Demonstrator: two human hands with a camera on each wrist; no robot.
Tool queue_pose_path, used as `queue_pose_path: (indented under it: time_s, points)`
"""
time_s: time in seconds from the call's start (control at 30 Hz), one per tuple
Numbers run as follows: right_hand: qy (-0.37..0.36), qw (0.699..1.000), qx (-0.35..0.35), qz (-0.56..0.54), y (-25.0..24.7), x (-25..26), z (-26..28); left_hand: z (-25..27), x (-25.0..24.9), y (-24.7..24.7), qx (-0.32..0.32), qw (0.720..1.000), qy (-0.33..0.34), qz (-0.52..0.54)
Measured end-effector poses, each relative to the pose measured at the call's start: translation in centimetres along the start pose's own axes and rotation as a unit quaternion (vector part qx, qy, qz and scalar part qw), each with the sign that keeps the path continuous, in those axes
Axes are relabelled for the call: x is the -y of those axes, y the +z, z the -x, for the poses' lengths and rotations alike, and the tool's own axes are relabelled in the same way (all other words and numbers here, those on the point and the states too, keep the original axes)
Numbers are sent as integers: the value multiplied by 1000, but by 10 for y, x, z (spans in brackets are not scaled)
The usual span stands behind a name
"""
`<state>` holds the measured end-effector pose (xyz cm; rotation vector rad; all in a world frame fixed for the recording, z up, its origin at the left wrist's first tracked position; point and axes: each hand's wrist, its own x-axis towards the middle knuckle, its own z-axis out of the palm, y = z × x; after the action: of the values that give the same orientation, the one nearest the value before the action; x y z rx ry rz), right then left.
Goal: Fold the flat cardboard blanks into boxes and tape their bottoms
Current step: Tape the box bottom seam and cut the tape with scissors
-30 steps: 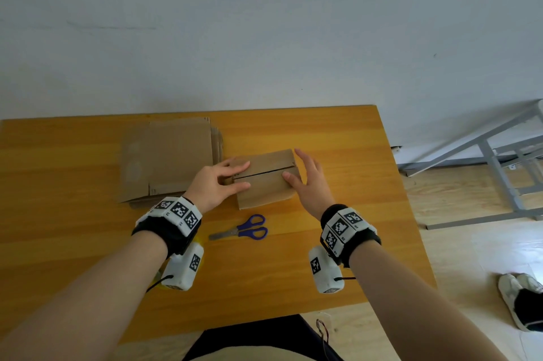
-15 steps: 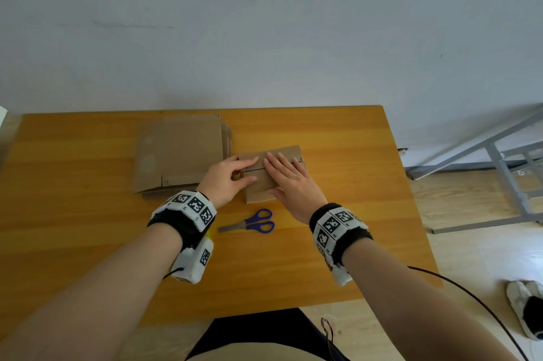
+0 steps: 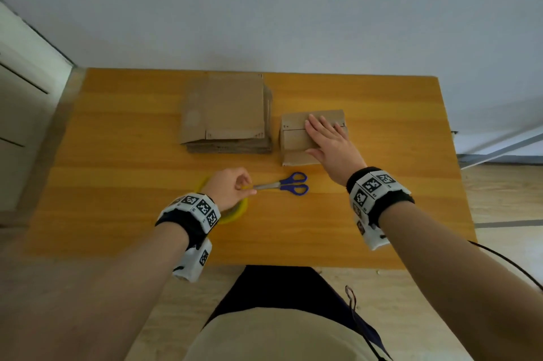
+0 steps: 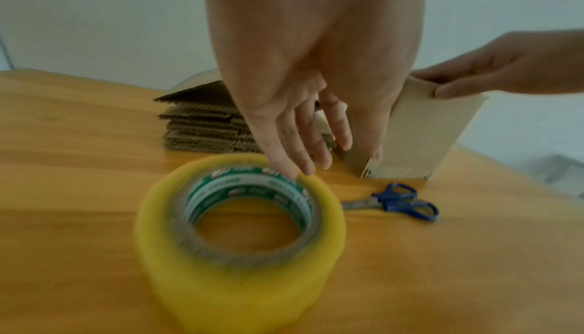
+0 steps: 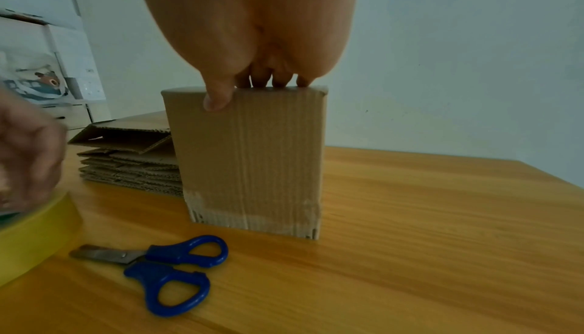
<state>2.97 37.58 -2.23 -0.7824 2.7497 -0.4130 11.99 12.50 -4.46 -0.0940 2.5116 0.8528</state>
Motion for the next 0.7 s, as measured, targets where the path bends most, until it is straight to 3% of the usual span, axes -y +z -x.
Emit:
queue_pose_path:
  time_s: [0.4, 0.57, 0.7]
  points:
    - [11, 1000, -13, -9, 1, 1, 1, 24, 21, 23, 70, 988, -23, -133]
    - [17, 1000, 1, -2, -4, 4, 1, 26, 22, 19, 78, 980, 1, -183]
    - [16, 999, 25, 12, -8, 5, 1, 25, 14, 6, 62, 987, 22, -149]
